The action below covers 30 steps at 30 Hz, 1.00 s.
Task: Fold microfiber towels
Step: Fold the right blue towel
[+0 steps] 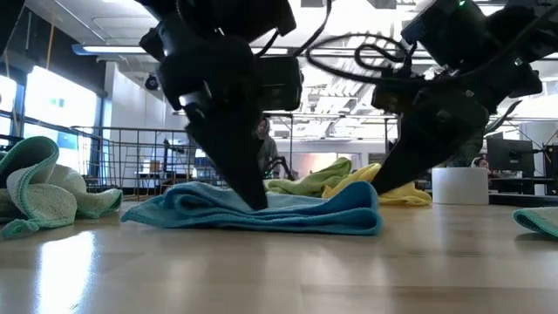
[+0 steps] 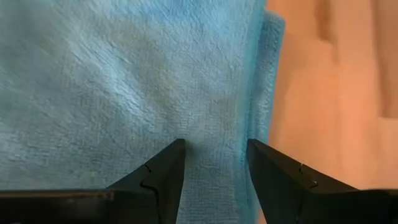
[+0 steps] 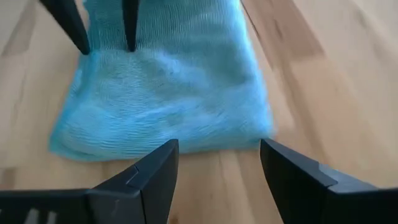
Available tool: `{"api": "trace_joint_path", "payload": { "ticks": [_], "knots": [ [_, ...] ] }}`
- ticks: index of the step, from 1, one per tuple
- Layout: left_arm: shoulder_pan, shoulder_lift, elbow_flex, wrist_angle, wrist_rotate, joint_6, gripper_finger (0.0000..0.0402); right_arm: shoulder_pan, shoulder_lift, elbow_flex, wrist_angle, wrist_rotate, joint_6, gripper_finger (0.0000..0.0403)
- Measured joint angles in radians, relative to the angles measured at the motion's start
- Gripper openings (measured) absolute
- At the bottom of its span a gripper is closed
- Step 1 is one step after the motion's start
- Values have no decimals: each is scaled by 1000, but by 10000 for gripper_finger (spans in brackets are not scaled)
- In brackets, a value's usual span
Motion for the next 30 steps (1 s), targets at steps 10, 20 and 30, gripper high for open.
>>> {"api": "trace_joint_path", "payload": {
  "ticks": [10, 20, 30],
  "knots": [
    [-40, 0, 0, 4, 78, -10, 163, -22, 0, 1, 193, 0, -505, 220],
    [-49, 0, 0, 23, -234, 158, 163, -21, 0, 1, 220, -31, -248, 220],
    [-13, 0, 0, 75, -133, 103, 163, 8, 0, 1, 192, -34, -222, 220]
  ]
}}
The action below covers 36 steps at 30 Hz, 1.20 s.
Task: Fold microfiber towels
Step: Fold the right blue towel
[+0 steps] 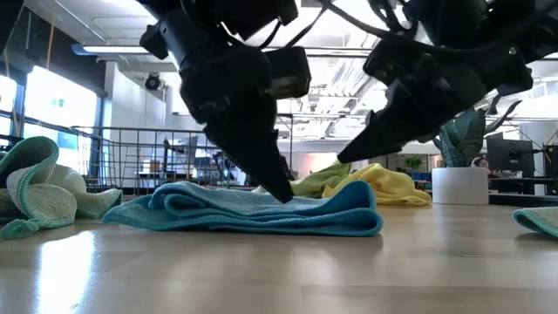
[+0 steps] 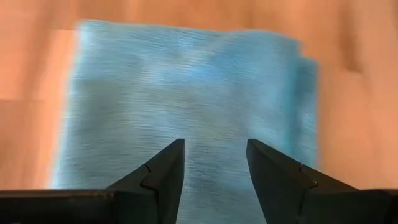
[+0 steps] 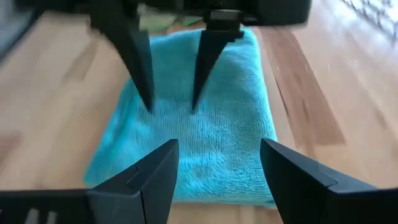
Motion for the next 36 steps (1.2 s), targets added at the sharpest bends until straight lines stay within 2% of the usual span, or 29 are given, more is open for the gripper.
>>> {"api": "trace_joint_path", "payload": {
  "ticks": [4, 7, 10, 13, 17, 20, 23, 29, 32, 36],
  "knots": [
    [-6, -13, 30, -22, 141, 32, 163, 12, 0, 0, -10, -1, -250, 220],
    [-19, -16, 71, -117, 152, 6, 163, 11, 0, 0, -7, -6, -356, 220],
    [-43, -21, 104, -234, 139, -30, 163, -5, 0, 0, -7, -6, -388, 220],
    [-78, -21, 103, -339, 94, -121, 163, -23, 0, 0, 2, -6, -313, 220],
    [-118, -21, 103, -460, -26, -215, 163, -34, 0, 0, 34, -6, -64, 220],
    [-128, -21, 102, -481, -128, -254, 163, -22, 0, 0, 39, -3, 99, 220],
    [-127, -21, 102, -471, -186, -250, 163, 0, 0, 0, 39, 22, 219, 220],
    [-84, -19, 86, -449, -295, -137, 163, 44, 0, 0, 39, 119, 213, 220],
    [-48, -19, 74, -418, -284, -135, 163, 54, 0, 0, 39, 141, 200, 220],
    [-16, -19, 63, -371, -155, -211, 163, 53, 0, 0, 38, 142, 279, 220]
  ]
}}
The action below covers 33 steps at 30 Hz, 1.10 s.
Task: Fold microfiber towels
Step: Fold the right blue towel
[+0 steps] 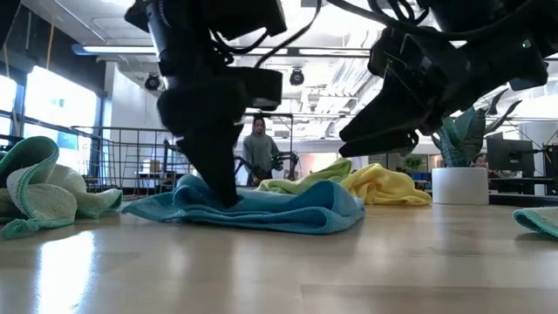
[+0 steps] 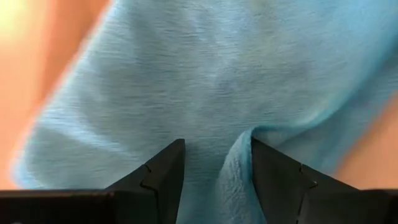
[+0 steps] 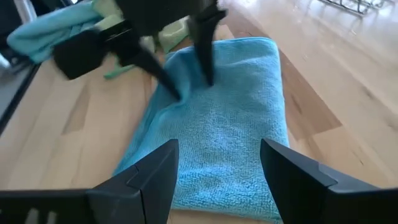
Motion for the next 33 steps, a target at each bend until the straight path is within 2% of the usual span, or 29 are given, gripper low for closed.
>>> {"api": "trace_joint_path", "payload": {
  "ticks": [5, 10, 14, 19, 21, 24, 29, 33],
  "knots": [
    [-10, 0, 0, 56, 129, -66, 163, 0, 0, 0, -8, -3, 96, 220],
    [-31, 0, 0, 127, 182, -75, 163, 13, 1, 0, -7, 19, 143, 220],
    [-35, 0, 0, 175, 157, -7, 163, 53, 1, 0, -7, 103, 158, 220],
    [-32, 0, 0, 174, 12, 167, 163, 102, 1, 0, -3, 194, 207, 220],
    [-27, 0, 0, 171, -39, 194, 163, 121, 5, 0, 5, 239, 236, 220],
    [-13, 0, 0, 165, -59, 189, 163, 144, 44, 0, 65, 304, 289, 220],
    [3, 0, 0, 92, -54, 147, 163, 160, 152, 2, 232, 311, 327, 220],
    [4, 0, 0, -8, -48, 143, 163, 161, 236, 56, 242, 281, 333, 220]
  ]
}}
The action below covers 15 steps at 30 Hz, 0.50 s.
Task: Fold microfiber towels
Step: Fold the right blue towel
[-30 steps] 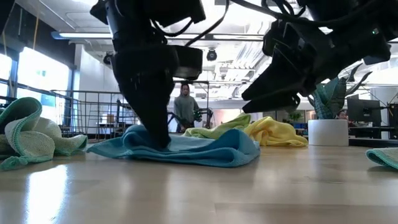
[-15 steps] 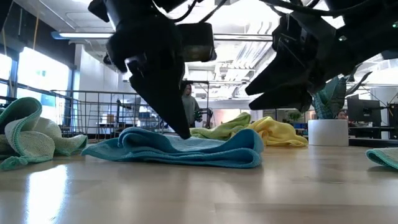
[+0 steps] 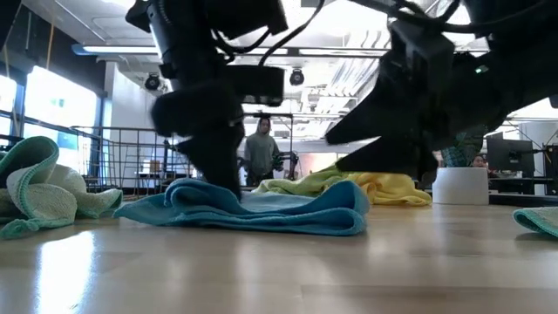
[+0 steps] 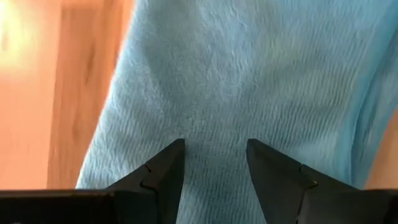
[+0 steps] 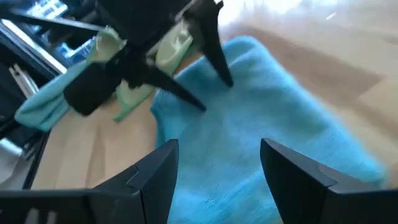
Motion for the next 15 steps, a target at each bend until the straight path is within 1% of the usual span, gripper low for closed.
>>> {"api": "trace_joint_path", "payload": {
  "ticks": [5, 8, 11, 15],
  "knots": [
    [0, 0, 0, -65, 79, 0, 163, -1, 106, 121, -35, -84, -82, 220],
    [-5, 0, 0, -61, 90, -1, 163, -7, 147, 192, -148, -110, -107, 220],
    [-11, 0, 0, -29, 92, -20, 163, -21, 171, 240, -274, -111, -109, 220],
    [-13, 0, 0, 28, 94, -55, 163, -39, 171, 245, -334, -109, -114, 220]
  ]
}}
